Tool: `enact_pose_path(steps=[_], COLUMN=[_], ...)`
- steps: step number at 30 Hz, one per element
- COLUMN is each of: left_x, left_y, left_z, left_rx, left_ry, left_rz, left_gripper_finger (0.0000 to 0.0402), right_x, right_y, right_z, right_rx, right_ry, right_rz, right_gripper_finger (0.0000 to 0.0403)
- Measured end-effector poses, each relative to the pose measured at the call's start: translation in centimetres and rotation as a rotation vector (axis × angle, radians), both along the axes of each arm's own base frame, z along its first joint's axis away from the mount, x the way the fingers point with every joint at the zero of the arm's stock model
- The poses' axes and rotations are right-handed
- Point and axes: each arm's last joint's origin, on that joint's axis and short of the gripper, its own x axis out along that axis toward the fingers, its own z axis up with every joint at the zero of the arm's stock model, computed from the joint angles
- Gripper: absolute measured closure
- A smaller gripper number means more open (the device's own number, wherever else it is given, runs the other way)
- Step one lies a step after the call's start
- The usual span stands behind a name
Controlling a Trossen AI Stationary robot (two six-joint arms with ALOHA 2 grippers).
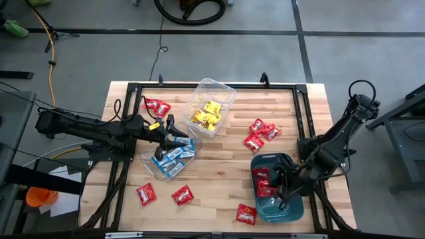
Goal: Sort candy
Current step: Put the red candy into the blue bin
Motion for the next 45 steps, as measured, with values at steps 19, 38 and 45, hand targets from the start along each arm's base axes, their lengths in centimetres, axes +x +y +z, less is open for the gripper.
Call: enact_pose_path(steps=[19,38,45], left_x=[0.0,0.0,0.0], left_y=[0.0,0.0,0.0], left_z=[0.0,0.1,0.1], left_rx=[-0.001,0.034,0.034], left_ry=[0.001,-0.014,-0.013], left_rz=[0.0,0.001,0.001], left_gripper_finger=[0.0247,0.0247,0.0247], right_x=[-0.5,6.1,7.5], right_y=[-1.3,-6.9,-13.9], right_z=[-1.1,1.6,0.1], right_rx=[0.038,-0.54,-0.402], right_ry=[0.179,-0.302,-0.082], right_rz=[-0.253,-0.219,-0.472], right_gripper_finger=[0.0295,0.0244,0.0244])
